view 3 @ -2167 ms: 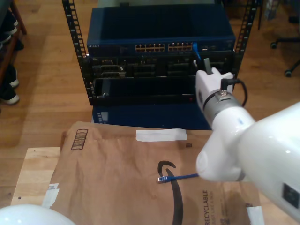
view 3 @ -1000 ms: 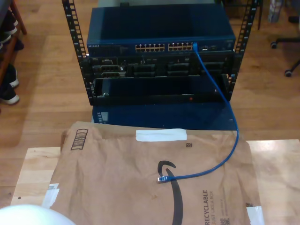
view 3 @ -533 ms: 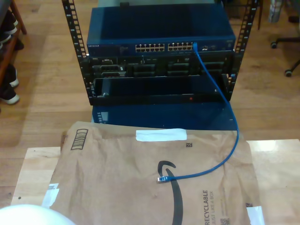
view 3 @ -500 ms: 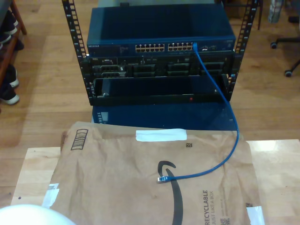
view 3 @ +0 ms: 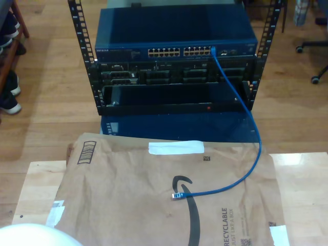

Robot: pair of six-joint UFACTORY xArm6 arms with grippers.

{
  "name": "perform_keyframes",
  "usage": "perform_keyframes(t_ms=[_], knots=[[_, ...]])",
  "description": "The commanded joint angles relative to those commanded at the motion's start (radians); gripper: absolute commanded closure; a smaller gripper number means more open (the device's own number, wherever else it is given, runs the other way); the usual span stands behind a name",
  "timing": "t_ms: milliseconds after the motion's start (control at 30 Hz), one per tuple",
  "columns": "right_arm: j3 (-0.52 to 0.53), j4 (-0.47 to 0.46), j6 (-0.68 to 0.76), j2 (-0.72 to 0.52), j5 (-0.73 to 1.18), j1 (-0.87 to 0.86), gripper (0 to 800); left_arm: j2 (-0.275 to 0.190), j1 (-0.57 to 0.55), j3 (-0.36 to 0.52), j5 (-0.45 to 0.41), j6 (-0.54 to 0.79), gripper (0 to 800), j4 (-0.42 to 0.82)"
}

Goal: Grab the cable and plug it in

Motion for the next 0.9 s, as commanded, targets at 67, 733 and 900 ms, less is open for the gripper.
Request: perform_keyframes(t_ms=[67,733,900], knots=[[0.043,0.005,-0.026,-0.037,0.003,-0.052,2,0.0,0.0,-0.002,0.0,0.0,1,0.0],[0.31,0.028,-0.115,-0.15,-0.005,-0.293,2,0.0,0.0,-0.002,0.0,0.0,1,0.0],[0.311,0.029,-0.114,-0.083,-0.046,-0.325,2,0.0,0.0,-0.002,0.0,0.0,1,0.0]])
